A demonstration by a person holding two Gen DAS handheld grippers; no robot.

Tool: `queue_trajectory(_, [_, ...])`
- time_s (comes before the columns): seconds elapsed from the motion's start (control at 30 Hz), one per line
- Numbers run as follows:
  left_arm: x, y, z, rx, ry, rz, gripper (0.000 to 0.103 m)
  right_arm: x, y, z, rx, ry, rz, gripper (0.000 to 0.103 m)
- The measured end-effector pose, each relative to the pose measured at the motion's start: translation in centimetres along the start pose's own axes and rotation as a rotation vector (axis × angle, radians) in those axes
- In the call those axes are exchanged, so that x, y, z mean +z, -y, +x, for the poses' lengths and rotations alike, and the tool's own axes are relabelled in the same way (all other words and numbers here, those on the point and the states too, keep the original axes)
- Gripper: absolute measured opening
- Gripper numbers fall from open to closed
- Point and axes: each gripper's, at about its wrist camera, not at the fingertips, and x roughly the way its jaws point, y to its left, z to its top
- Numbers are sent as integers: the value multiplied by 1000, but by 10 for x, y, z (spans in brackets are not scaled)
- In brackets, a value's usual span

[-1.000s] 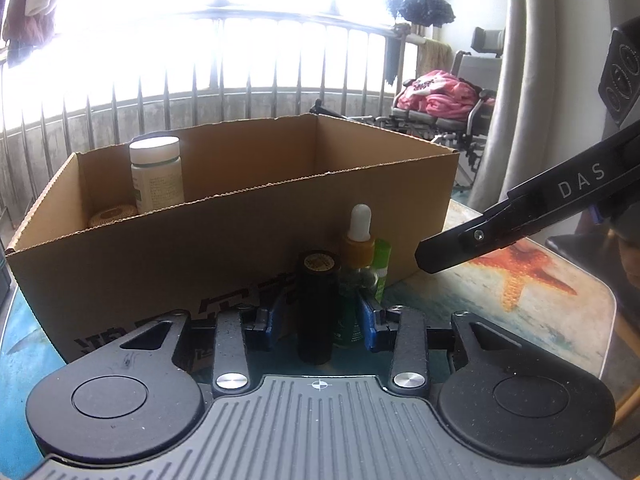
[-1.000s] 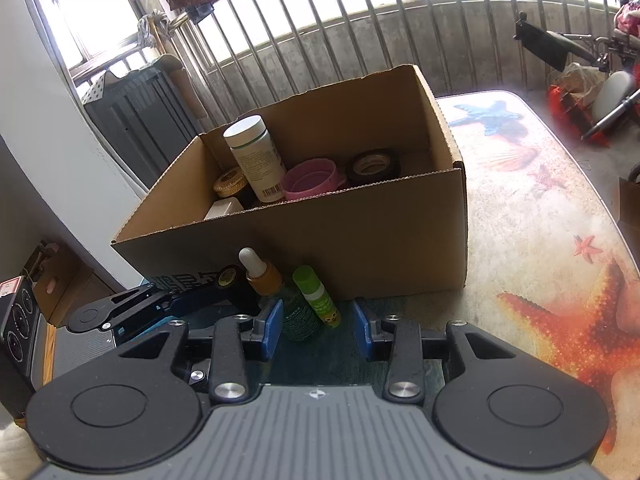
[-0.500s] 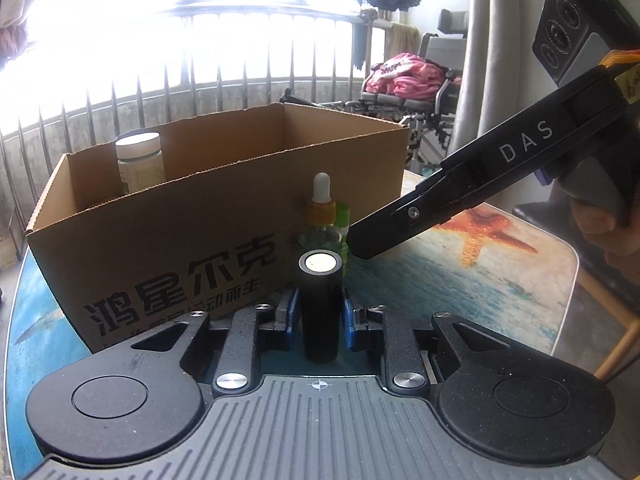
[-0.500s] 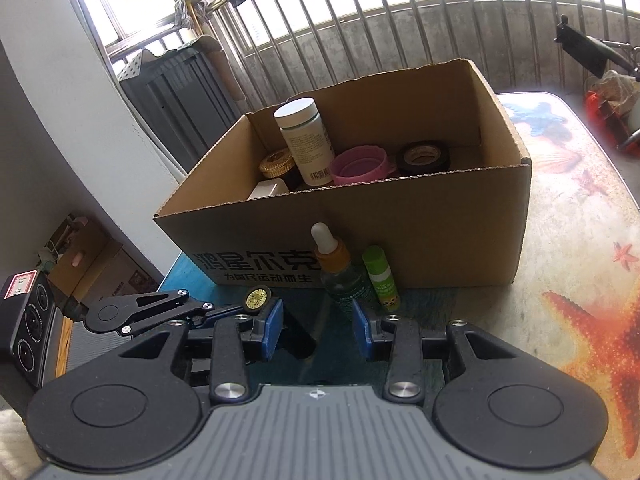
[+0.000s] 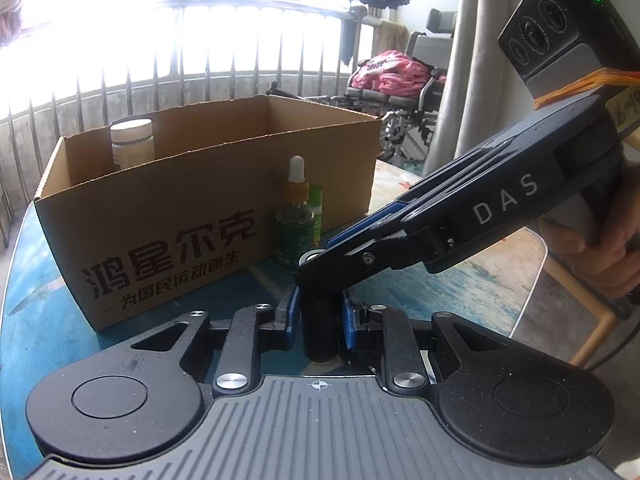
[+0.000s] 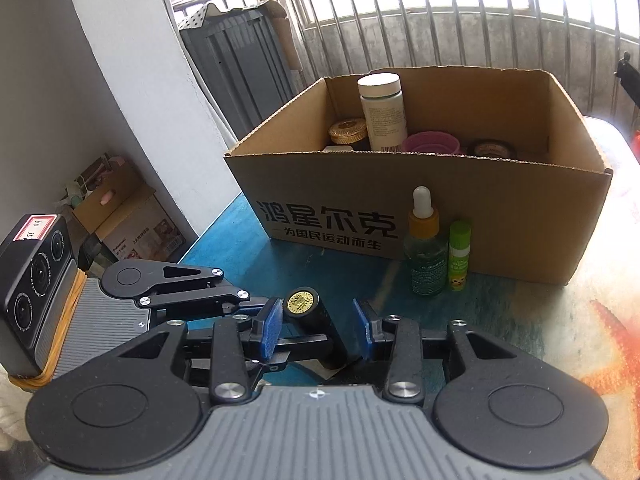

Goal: Organize rigid objects
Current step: 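Carry the black cylinder over the box and lower it inside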

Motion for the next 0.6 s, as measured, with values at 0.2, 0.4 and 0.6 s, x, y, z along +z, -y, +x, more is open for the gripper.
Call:
queue_trajectory(0.2, [1, -1, -2, 0, -7, -6, 21, -2, -7, 5, 24, 14, -31, 25])
queue_trajectory(0.4, [22, 6, -27, 2, 45, 46, 21, 9, -19, -21, 41, 63, -59, 25])
queue_trajectory(0.6, [94, -5, -34, -56, 84, 102, 21, 55, -22, -64, 19, 159, -117, 25])
